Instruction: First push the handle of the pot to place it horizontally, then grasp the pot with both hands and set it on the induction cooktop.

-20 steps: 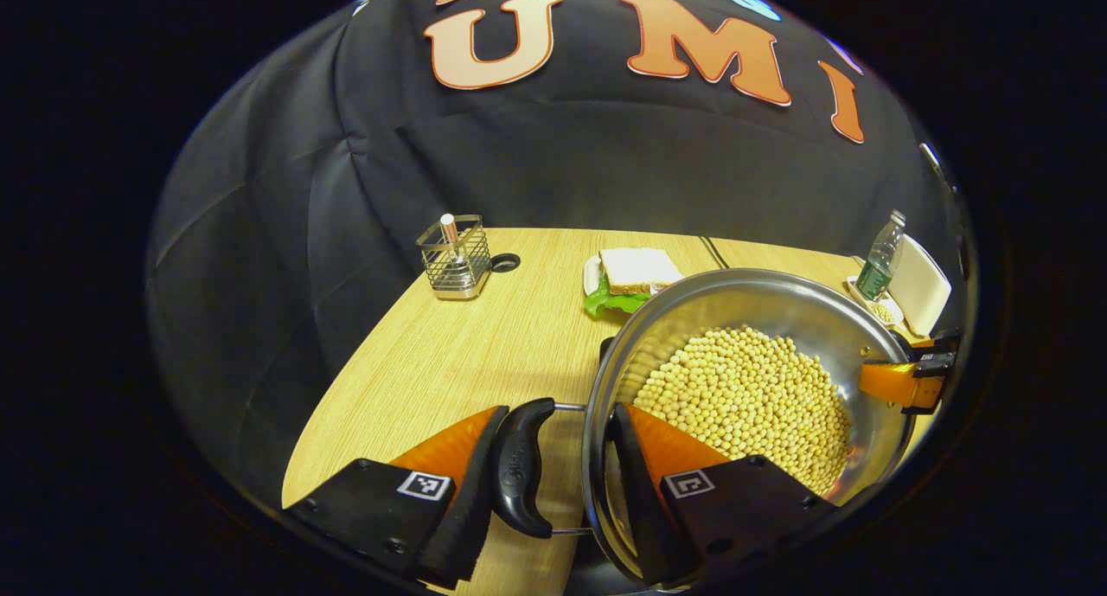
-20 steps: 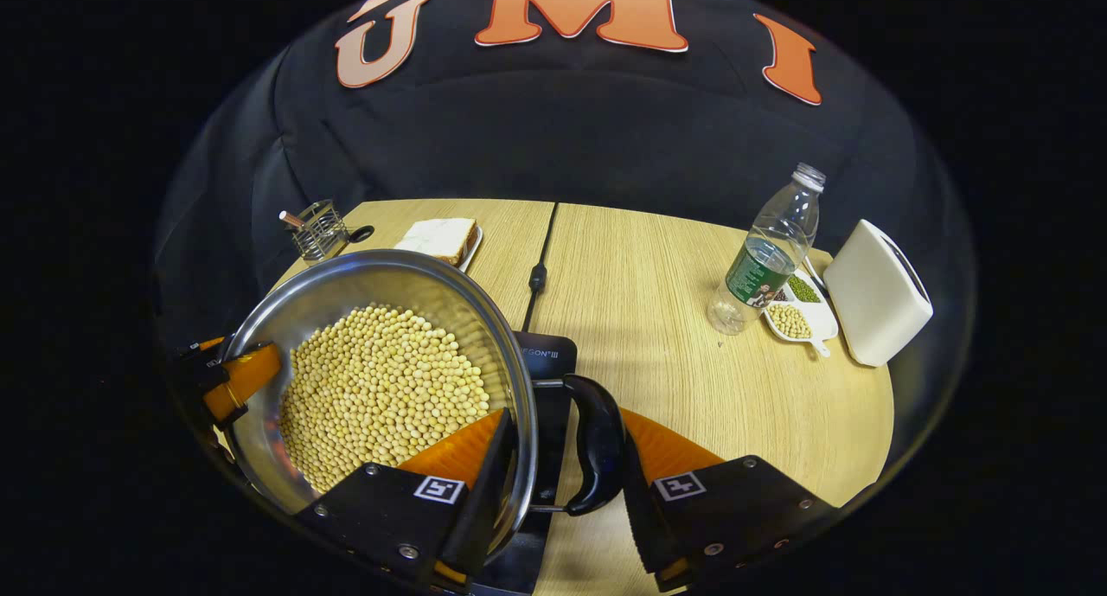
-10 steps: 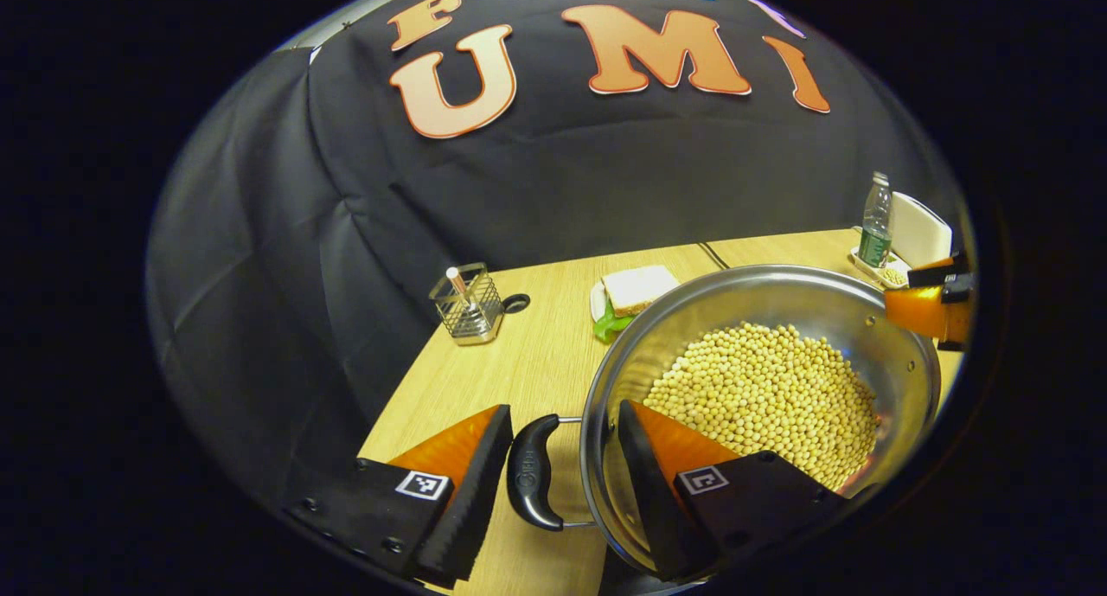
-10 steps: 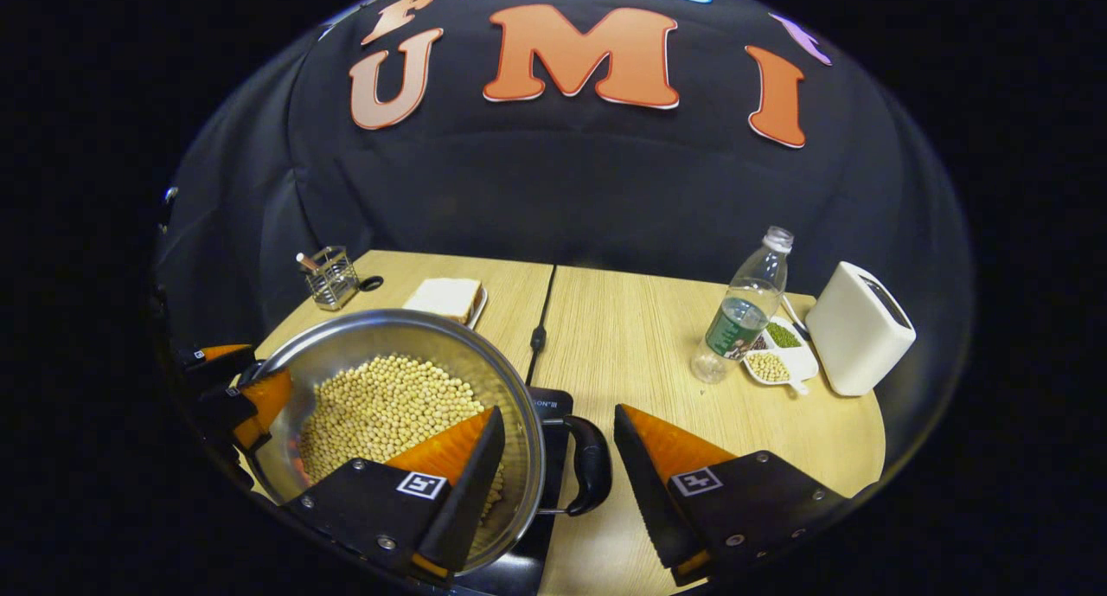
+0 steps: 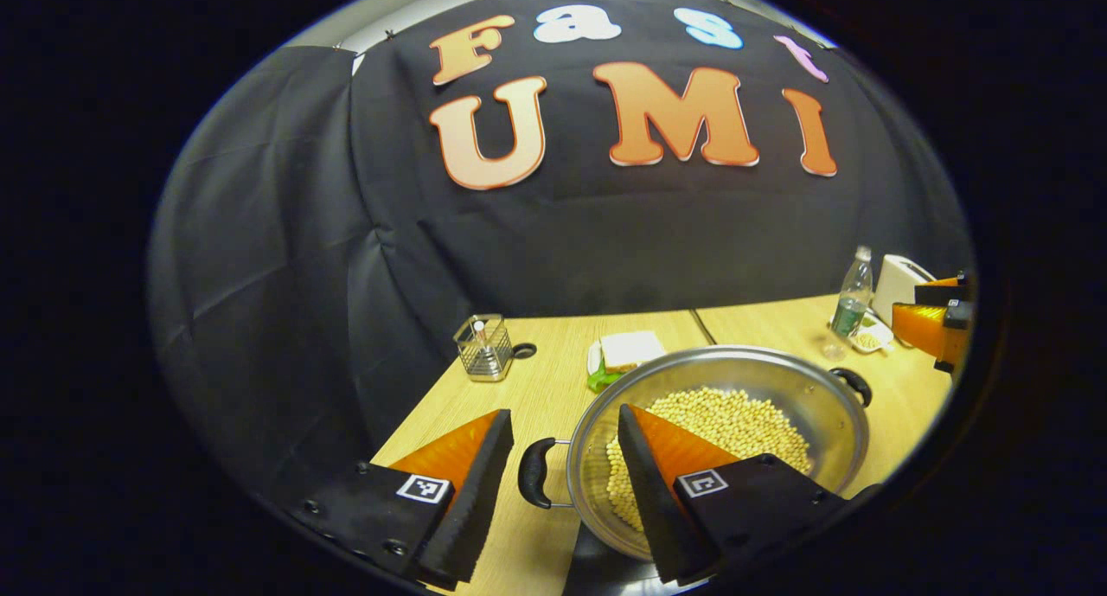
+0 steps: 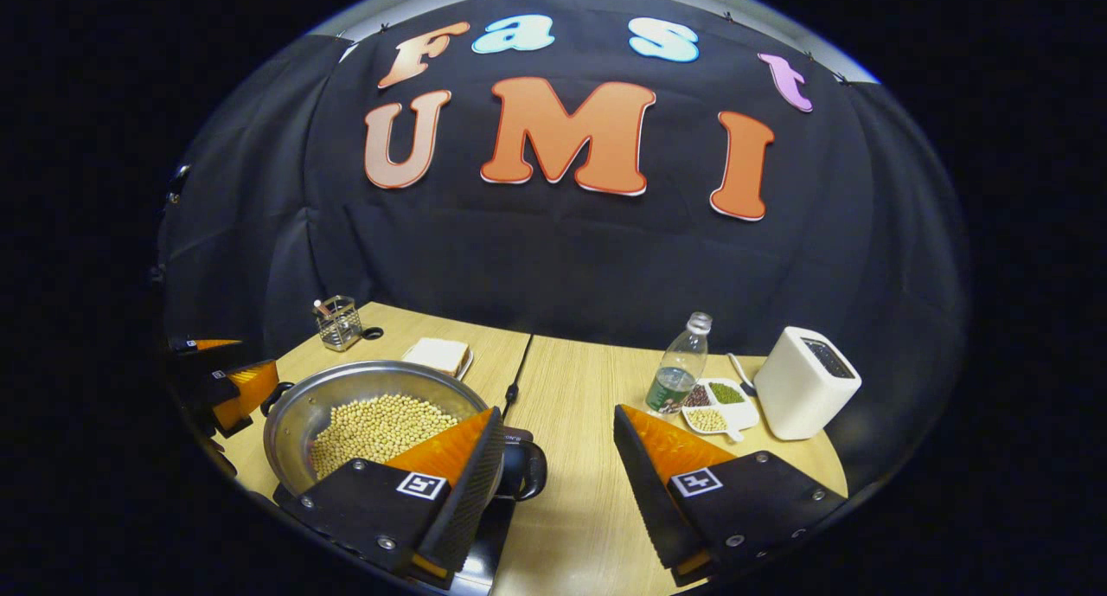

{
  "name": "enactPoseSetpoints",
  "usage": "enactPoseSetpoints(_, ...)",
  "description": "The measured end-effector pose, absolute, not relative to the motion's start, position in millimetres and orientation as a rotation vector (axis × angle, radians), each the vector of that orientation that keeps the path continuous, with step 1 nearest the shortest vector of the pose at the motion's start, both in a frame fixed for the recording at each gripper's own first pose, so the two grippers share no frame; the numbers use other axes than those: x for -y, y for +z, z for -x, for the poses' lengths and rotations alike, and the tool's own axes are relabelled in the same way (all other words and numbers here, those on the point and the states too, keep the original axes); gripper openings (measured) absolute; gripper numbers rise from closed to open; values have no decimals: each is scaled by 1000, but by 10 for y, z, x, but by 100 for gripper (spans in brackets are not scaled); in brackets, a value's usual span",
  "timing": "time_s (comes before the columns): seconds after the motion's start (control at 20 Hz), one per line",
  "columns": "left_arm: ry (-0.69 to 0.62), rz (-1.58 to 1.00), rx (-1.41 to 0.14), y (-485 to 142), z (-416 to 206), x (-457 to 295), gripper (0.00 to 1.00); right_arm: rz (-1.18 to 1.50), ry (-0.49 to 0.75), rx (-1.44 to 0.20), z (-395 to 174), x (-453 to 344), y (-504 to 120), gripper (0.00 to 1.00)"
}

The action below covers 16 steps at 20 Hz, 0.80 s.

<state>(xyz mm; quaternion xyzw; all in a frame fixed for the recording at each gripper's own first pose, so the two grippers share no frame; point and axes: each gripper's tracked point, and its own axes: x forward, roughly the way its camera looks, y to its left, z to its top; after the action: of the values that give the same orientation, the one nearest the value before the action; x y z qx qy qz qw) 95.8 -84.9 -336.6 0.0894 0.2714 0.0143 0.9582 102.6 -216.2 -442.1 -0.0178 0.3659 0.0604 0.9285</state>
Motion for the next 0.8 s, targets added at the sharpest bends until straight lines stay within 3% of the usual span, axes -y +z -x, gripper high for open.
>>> enactPoseSetpoints(0.3,-8,-100,-383,-2466,-742,1235,81,28,117,-620,-800,2620,-3712,80)
enactPoseSetpoints(0.35,-28,-86,-366,-2349,-710,1344,89,36,108,-601,-761,2743,-3597,81)
enactPoseSetpoints(0.4,-34,-79,-344,-2244,-681,1419,82,39,99,-581,-720,2849,-3483,81)
enactPoseSetpoints(0.5,-50,-57,-295,-1979,-578,1589,93,47,82,-540,-636,3071,-3286,82)
enactPoseSetpoints(0.8,-107,-31,-163,-1244,-217,2002,94,84,31,-414,-409,3708,-2598,86)
